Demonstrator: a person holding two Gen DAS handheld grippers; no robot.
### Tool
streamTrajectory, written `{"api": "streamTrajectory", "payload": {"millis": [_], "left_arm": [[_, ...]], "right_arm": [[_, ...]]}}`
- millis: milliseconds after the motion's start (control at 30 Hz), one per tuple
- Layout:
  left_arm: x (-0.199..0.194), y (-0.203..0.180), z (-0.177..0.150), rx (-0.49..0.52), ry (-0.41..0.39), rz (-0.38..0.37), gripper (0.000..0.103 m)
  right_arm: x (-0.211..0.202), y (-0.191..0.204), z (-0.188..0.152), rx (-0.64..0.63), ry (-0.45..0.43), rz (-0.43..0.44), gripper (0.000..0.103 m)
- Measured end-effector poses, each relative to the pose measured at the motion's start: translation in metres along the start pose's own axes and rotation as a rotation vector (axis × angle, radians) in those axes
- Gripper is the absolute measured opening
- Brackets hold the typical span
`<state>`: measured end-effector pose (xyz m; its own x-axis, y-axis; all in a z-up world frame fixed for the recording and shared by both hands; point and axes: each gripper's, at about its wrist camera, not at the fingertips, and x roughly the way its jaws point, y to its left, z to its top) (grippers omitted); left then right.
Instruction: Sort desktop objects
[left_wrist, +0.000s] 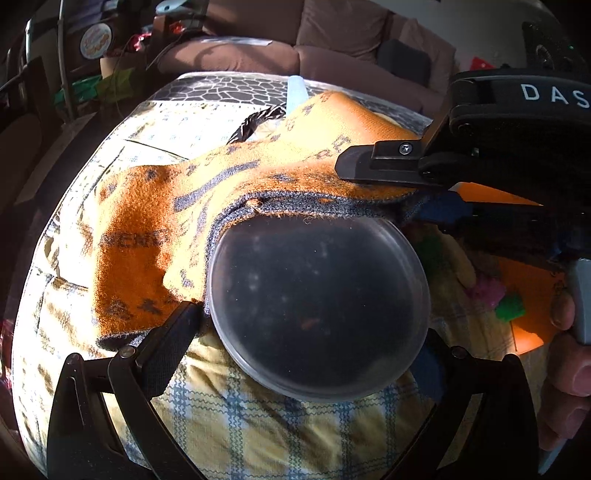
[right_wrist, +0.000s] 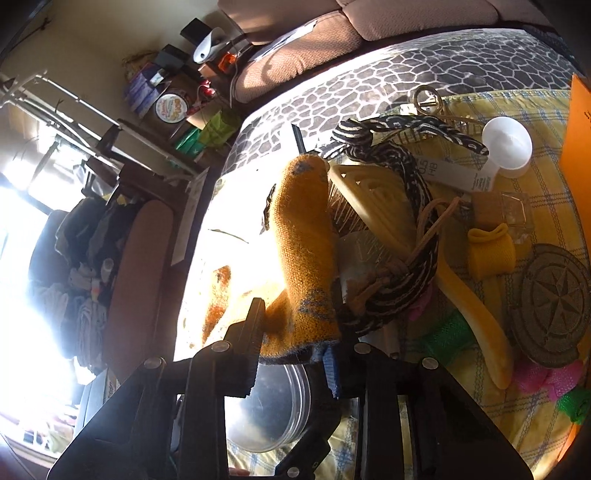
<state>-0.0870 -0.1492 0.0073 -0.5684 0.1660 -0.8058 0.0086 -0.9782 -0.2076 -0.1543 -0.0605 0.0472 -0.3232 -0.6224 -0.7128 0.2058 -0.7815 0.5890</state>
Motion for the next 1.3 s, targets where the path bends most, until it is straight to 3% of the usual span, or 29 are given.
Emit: {"api": "streamTrajectory", "payload": {"millis": [200,367,533,733,833,1000,1167,1233,1300], "left_arm": [[-0.026,0.020,-0.007,-0.038,-0.009,-0.067,0.102],[-0.058,0.037,-0.007,-0.035,-0.064,-0.064,0.102],[-0.075,0.048,-0.009,-0.024,-0.066,-0.102,0.102],[-0.078,0.084,0.001,-0.157,-0.066,-0.077,0.102],[-0.064,0.106,0.007,-0.227,-0.034,-0.023,0.102],[-0.047,0.132,0.010,-0.349,0.008,-0.023,0.101],[-0.036,0.131,0.012,-0.359,0.045,-0.016,0.093],[-0.029,0.128,0.014,-0.348,0.065,-0.017,0.072],[-0.024,0.126,0.013,-0.344,0.079,0.010,0.058]], "right_arm": [[-0.003,-0.006,0.000,0.009,-0.009,0.002,0.017],[-0.003,-0.008,0.000,0.014,-0.012,0.006,0.016],[-0.004,-0.009,-0.002,0.015,-0.013,0.006,0.015],[-0.008,-0.008,-0.003,0.014,-0.017,0.011,0.014],[-0.010,-0.006,-0.005,0.010,-0.018,0.013,0.014],[-0.009,-0.005,-0.006,-0.003,-0.011,0.005,0.014],[-0.008,-0.005,-0.003,-0.004,-0.012,0.006,0.014],[-0.007,-0.005,-0.003,-0.007,-0.010,0.007,0.014],[-0.007,-0.005,-0.002,-0.007,-0.010,0.008,0.014]]}}
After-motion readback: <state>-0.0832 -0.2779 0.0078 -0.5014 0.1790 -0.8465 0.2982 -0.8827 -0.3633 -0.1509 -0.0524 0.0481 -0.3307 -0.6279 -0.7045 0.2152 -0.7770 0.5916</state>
